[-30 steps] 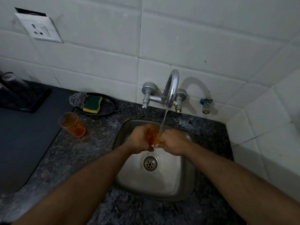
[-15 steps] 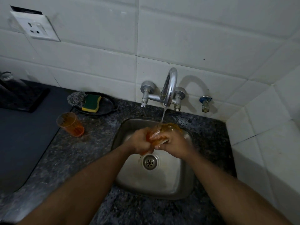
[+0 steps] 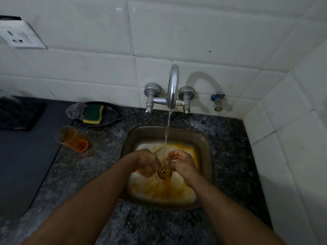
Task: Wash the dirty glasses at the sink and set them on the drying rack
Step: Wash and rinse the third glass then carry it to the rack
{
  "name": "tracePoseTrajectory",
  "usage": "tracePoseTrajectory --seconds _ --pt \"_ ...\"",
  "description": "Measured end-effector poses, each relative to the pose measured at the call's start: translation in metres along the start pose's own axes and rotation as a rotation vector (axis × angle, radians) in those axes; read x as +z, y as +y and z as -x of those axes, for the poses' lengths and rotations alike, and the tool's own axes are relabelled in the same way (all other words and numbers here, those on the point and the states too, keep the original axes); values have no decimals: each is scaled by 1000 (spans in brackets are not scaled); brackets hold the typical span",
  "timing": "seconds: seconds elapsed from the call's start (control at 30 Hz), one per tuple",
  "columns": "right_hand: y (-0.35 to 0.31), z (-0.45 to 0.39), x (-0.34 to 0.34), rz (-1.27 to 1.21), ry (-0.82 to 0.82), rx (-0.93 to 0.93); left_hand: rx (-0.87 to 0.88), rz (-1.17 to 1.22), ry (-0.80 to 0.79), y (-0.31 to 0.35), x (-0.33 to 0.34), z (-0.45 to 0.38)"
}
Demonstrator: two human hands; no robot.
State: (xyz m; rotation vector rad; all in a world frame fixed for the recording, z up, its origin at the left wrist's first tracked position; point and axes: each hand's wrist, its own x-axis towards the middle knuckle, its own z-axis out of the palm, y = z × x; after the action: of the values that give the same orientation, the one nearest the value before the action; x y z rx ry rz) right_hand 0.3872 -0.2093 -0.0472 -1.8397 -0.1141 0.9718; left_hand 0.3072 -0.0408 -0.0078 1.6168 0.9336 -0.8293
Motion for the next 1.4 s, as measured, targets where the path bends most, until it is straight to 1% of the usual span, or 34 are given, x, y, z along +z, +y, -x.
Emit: tracePoseTrajectory --seconds 0.07,0.13,0.23,0.27,0.33,0.37,0.4,0.47,0.53,0.6,0.63,0.67,0.7,0.77,0.8,0.83,0.87,0.9,0.93,0.97,1.0,1.07,1.1,1.13,1.17,1.2,1.23,1.27,1.3,1.33,1.37,1.4 --pt "-11 -1 -4 169 9 -170 125 -64 66 -4 -1 -2" --pt "-24 -1 -6 359 -31 -360 247 -144 173 -6 1 -5" --pt "-46 1 -14 679 -170 -622 375 -33 175 -10 -6 -12" --pt "-52 0 -18 769 -217 -663 419 -30 151 -11 -10 -14" --pt "-60 -4 -26 939 -305 -666 513 -56 72 -9 -17 -17" --pt "-63 -8 -27 1003 -346 -674 560 -82 60 -5 -18 -16" --pt "-66 -12 -28 1036 -389 -693 609 -95 72 -2 -17 -18" --pt "-74 -13 -27 1029 -435 -700 706 -100 189 3 -10 -20" --pt "-78 -15 -22 925 -397 -704 804 -56 370 4 -2 -24" --pt "-79 -13 -19 758 -346 -628 851 -56 545 2 1 -26" --pt "-81 -10 -18 722 -341 -610 862 -85 601 2 1 -24" --pt "-86 -7 -16 771 -369 -619 866 -123 613 2 -2 -24" --pt "-90 -5 -17 924 -420 -656 847 -164 564 3 -7 -21" --pt "-108 3 -20 1456 -494 -703 775 -263 356 7 -16 -14" --pt "-115 3 -19 1691 -452 -747 748 -305 248 8 -20 -12" --pt "-121 6 -17 1831 -415 -783 718 -324 176 10 -23 -12" --pt "-121 4 -14 1894 -391 -765 698 -317 154 11 -25 -14" --pt "-124 4 -11 1924 -363 -774 695 -297 178 12 -27 -16" --pt "-121 -2 -10 1887 -344 -730 710 -273 235 12 -27 -18" --pt "-119 -5 -9 1736 -352 -664 736 -253 321 11 -25 -21" --pt "-116 -9 -7 1536 -377 -552 779 -239 427 10 -23 -24" --pt "-114 -11 -3 1041 -448 -330 879 -223 642 9 -17 -27" --pt "-115 -10 -1 849 -488 -233 904 -223 729 8 -15 -27" --pt "-113 -12 1 770 -505 -198 915 -231 797 7 -14 -27" --pt "-112 -11 3 770 -501 -221 920 -240 837 7 -13 -27" --pt "-112 -12 2 894 -485 -335 910 -240 836 8 -14 -27" --pt "-116 -11 -1 1114 -472 -486 883 -226 765 8 -17 -26" --pt "-119 -11 -4 1379 -446 -630 847 -217 620 7 -21 -24" --pt "-120 -11 -8 1614 -419 -735 799 -224 429 7 -27 -21" --pt "-121 -11 -11 1775 -400 -813 749 -256 247 8 -33 -18" --pt "-120 -12 -12 1864 -381 -860 710 -283 119 8 -39 -18" --pt "-119 -15 -13 1901 -362 -888 699 -284 62 9 -42 -19"
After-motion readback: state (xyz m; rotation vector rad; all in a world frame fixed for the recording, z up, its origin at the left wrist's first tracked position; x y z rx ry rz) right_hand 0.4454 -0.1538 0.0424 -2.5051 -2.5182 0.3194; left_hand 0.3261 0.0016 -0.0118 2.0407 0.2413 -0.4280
